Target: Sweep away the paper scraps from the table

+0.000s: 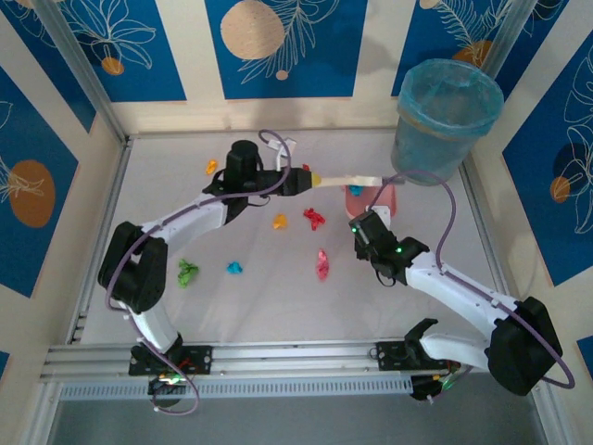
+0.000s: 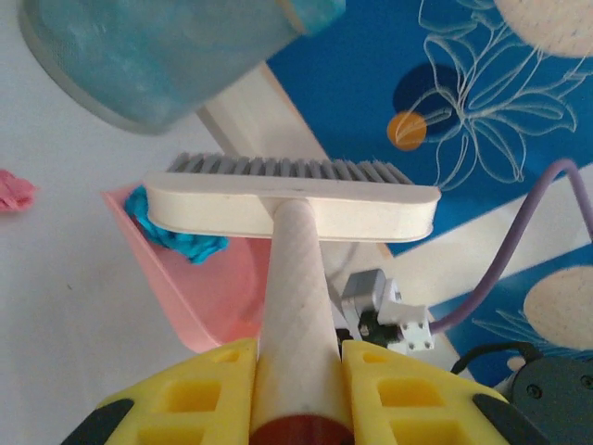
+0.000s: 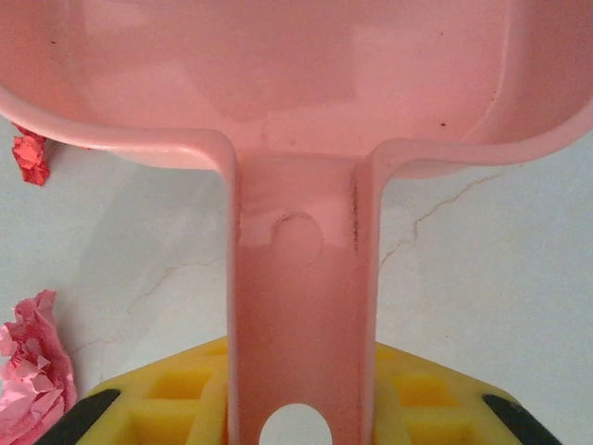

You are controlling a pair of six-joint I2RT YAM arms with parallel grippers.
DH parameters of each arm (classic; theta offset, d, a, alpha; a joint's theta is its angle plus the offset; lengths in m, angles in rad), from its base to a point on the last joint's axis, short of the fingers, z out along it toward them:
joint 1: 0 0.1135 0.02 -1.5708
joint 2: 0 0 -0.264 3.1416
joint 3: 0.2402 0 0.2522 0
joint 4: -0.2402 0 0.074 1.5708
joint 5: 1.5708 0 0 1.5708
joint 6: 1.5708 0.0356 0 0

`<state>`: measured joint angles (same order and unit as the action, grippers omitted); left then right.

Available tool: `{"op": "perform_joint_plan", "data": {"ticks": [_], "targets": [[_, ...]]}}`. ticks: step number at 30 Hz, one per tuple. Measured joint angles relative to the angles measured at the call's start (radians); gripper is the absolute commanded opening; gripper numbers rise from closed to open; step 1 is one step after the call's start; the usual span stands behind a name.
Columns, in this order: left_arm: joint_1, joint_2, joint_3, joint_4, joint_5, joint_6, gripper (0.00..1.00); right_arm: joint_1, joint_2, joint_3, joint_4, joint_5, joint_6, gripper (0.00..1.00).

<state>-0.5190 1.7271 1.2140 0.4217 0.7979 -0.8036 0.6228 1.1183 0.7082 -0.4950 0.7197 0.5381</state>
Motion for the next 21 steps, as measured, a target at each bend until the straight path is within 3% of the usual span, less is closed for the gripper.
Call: {"op": "perform_joint_plan", "data": {"ticks": [8,21], "targets": [[0.064,-0.003,-0.069,0.305,0.006,-0.207,0.0,0.011,0.001,0.051,-0.035,0.0,-0.011,0.0],[0.072,-0.056,-0.129,0.444,0.019,-0.299,0.0,0.032,0.039,0.163,-0.097,0.006,-0.008,0.0]]}}
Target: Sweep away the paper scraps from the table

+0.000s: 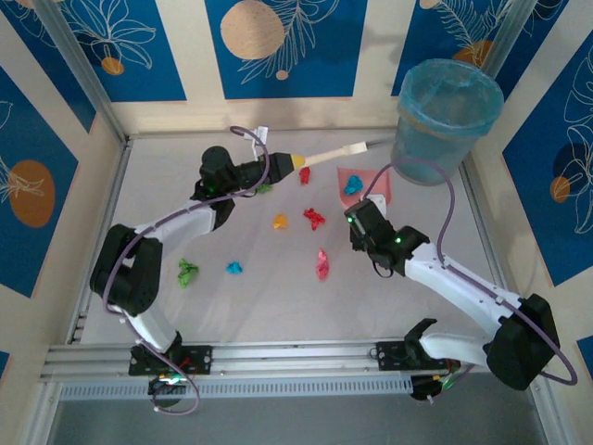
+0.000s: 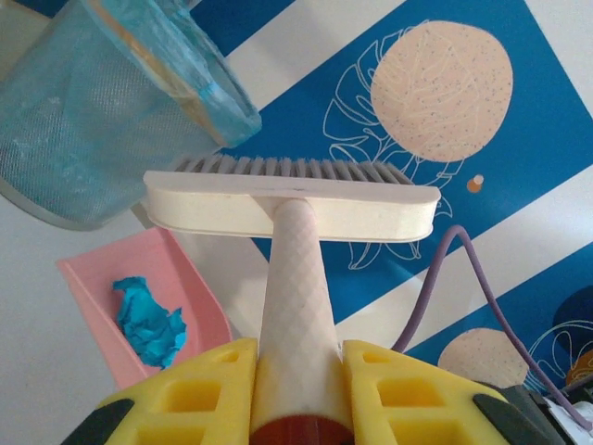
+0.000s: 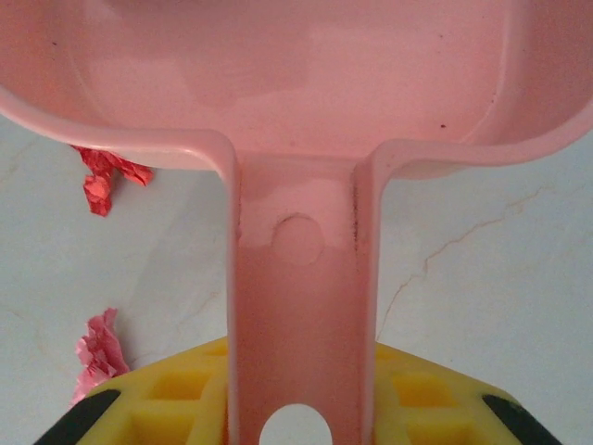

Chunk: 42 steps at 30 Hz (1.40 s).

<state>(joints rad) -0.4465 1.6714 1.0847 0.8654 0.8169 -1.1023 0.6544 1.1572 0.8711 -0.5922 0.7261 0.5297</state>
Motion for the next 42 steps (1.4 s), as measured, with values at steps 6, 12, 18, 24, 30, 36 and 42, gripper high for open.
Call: {"op": "perform_joint_plan", "data": {"ticks": [6,12,18,24,30,36,42], "targets": [[0.078,-0.18,-0.164,-0.005,-0.131,0.011,0.0,-0.046,0.077,0.178,-0.115,-0.035,0.039,0.0],[0.163,-0.373,-0.282,-0.119,-0.349,0.071,0.0,-0.103,0.169,0.38,-0.237,-0.083,0.061,0.0],[0.177,-0.44,-0.321,-0.225,-0.504,0.134,0.0,-0.195,0.255,0.604,-0.313,-0.171,0.073,0.0],[0.177,-0.429,-0.321,-0.258,-0.537,0.144,0.0,-0.385,0.328,0.823,-0.337,-0.336,0.12,0.0],[0.177,-0.419,-0.321,-0.261,-0.541,0.156,0.0,-0.576,0.426,1.009,-0.329,-0.556,0.238,0.0],[0.177,-0.406,-0.321,-0.26,-0.541,0.163,0.0,-0.763,0.512,1.08,-0.274,-0.794,0.419,0.0],[0.177,-0.391,-0.321,-0.26,-0.541,0.163,0.0,-0.851,0.552,1.08,-0.172,-0.949,0.563,0.0]]}}
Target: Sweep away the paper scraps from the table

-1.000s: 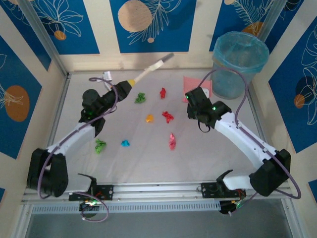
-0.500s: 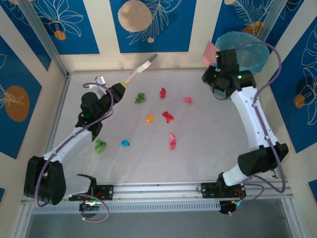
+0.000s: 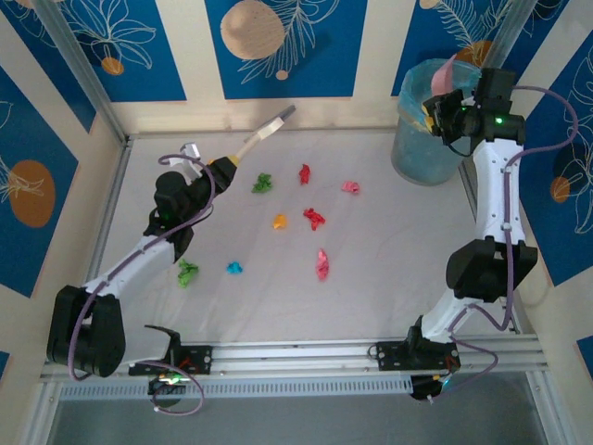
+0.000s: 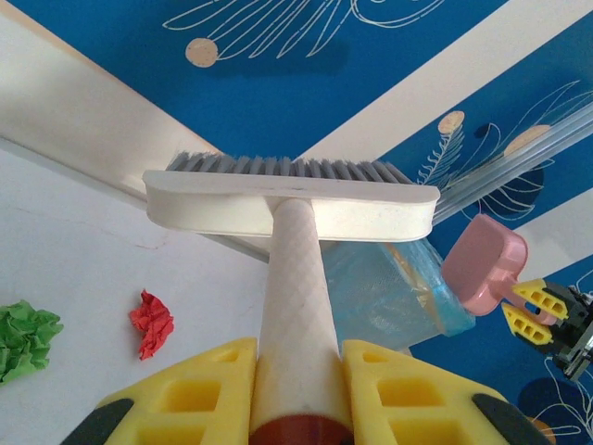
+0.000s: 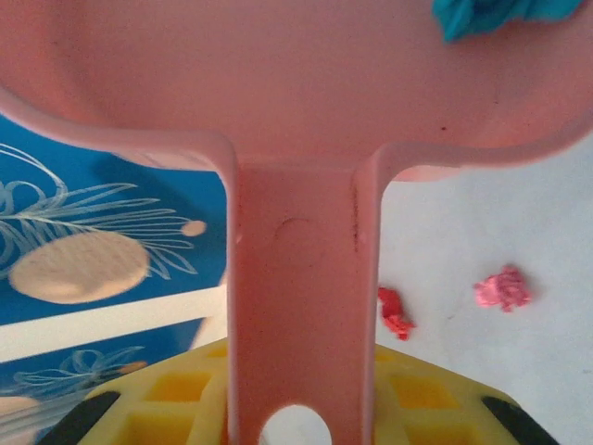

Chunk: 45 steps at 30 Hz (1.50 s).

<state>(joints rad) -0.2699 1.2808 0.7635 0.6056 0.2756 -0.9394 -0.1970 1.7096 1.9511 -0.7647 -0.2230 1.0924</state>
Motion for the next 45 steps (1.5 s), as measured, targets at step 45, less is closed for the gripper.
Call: {"op": "perform_joint_plan", "data": {"ticks": [45], "targets": [[-0.01,0.051,0.005,0.006,0.012,0.007,0.0,0.697,-0.381,-0.829,-0.174,0.612,-0.378,0.0]]}}
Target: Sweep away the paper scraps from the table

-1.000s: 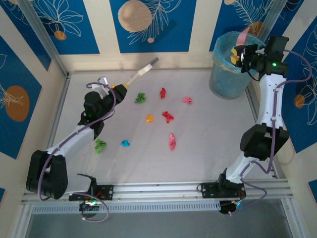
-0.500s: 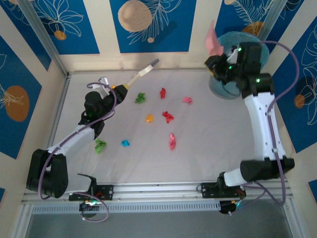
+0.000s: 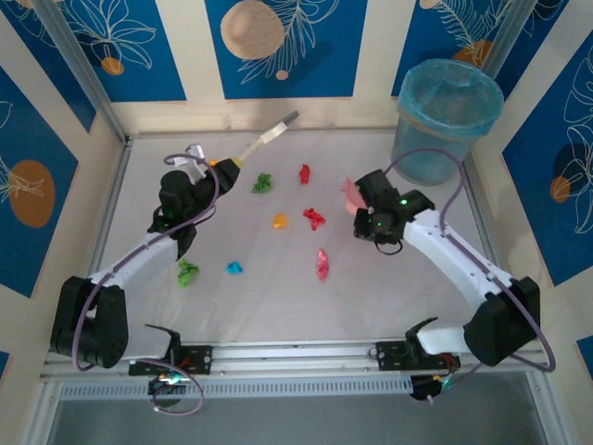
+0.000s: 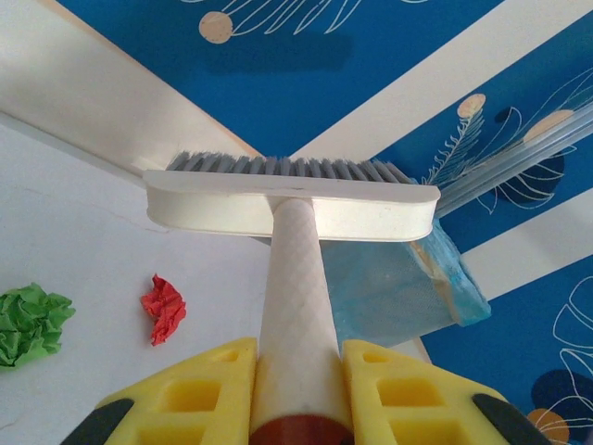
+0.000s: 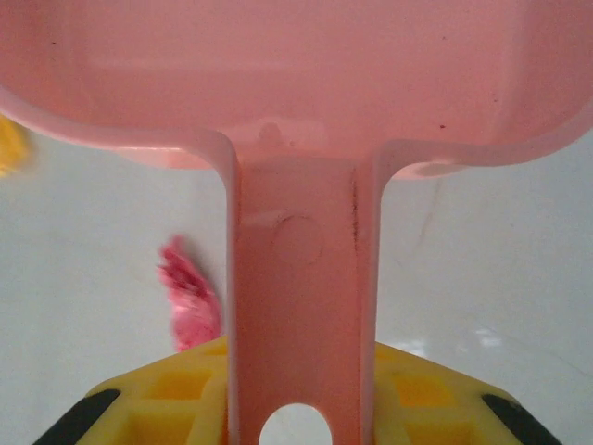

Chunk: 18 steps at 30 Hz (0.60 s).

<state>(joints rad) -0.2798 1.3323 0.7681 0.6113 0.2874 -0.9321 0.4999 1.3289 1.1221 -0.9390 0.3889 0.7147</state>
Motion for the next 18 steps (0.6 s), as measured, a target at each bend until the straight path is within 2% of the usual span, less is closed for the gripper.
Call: {"op": "perform_joint_plan", "data": {"ticks": [4,7,12,18], "targets": [[-0.011,0.015,0.013,-0.002,0.0,0.0,0.0,0.071,0.058,-0.074,0.02,0.058,0.012,0.0],[-0.021,0.029,0.026,-0.003,0.0,0.001,0.0,0.079,0.145,-0.087,0.043,0.067,0.019,0.0],[-0.037,0.041,0.033,-0.006,0.0,0.019,0.0,0.079,0.314,-0.08,0.094,0.114,0.023,0.12],[-0.042,0.053,0.046,-0.01,0.0,0.026,0.0,0.083,0.402,-0.058,0.159,0.158,0.027,0.23]]}}
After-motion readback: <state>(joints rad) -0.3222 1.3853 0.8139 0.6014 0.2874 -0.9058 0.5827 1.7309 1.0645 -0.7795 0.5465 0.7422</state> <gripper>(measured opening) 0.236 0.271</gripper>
